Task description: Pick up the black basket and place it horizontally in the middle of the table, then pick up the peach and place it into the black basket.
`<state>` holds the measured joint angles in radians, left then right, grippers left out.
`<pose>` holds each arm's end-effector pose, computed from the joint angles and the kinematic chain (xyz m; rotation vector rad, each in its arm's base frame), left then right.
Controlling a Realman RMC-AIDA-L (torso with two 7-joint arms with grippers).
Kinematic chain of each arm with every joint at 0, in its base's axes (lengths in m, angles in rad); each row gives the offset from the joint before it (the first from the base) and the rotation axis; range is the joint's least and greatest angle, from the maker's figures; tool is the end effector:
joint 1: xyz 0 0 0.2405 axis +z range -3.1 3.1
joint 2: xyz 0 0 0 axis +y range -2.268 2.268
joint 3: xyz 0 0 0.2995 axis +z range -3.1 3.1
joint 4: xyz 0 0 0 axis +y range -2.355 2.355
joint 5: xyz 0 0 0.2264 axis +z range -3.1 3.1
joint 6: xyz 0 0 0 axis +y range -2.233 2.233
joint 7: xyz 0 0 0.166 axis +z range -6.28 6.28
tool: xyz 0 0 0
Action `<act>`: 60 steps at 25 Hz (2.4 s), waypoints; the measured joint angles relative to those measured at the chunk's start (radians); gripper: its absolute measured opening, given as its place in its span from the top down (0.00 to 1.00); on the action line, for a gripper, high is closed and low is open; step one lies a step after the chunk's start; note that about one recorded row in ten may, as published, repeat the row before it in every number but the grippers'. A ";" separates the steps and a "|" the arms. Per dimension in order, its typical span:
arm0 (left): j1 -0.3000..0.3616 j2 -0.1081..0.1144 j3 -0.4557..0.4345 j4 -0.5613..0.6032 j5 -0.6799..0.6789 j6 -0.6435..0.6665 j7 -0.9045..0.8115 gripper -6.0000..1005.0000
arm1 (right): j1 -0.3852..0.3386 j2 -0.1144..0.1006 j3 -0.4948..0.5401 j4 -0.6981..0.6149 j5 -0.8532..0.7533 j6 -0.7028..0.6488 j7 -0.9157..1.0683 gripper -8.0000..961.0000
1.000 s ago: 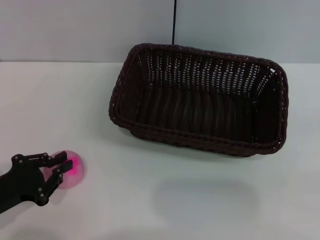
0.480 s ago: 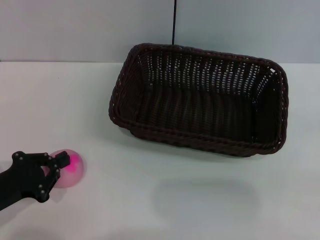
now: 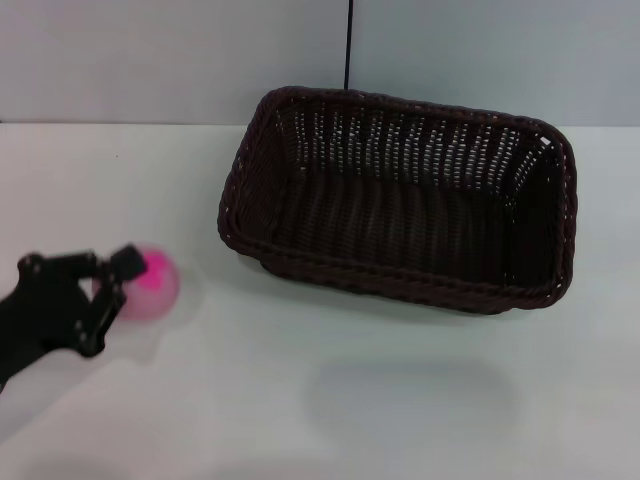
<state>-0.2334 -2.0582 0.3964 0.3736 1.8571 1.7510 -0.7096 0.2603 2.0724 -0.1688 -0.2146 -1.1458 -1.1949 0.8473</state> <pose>-0.3779 0.2498 -0.0233 -2.2991 -0.3621 -0.9338 0.4847 0.2940 0.0540 -1.1634 0.9428 0.8774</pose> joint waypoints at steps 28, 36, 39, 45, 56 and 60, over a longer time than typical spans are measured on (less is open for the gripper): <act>-0.385 -0.017 0.014 -0.402 -0.205 -0.111 0.008 0.72 | 0.016 -0.002 -0.001 0.032 0.000 0.000 -0.001 0.57; -0.330 -0.013 -0.089 -0.397 -0.207 -0.057 0.022 0.44 | 0.028 0.000 -0.001 0.033 0.000 0.000 -0.002 0.57; -0.272 -0.010 -0.186 -0.392 -0.207 -0.026 0.073 0.31 | 0.028 0.000 -0.001 0.033 0.001 -0.001 -0.002 0.57; -0.149 -0.011 -0.430 -0.412 -0.208 0.002 0.257 0.18 | 0.025 0.000 0.010 0.033 0.010 -0.010 0.007 0.57; -0.063 -0.012 -0.604 -0.489 -0.208 -0.008 0.555 0.17 | 0.030 0.000 0.024 0.031 0.014 -0.038 0.010 0.57; -0.068 -0.013 -0.606 -0.492 -0.208 -0.018 0.555 0.17 | 0.034 0.000 0.025 0.032 0.014 -0.040 0.010 0.57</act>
<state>-0.3017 -2.0712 -0.2095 -0.1183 1.6490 1.7329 -0.1546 0.2942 2.0724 -0.1437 -0.1828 -1.1319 -1.2353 0.8578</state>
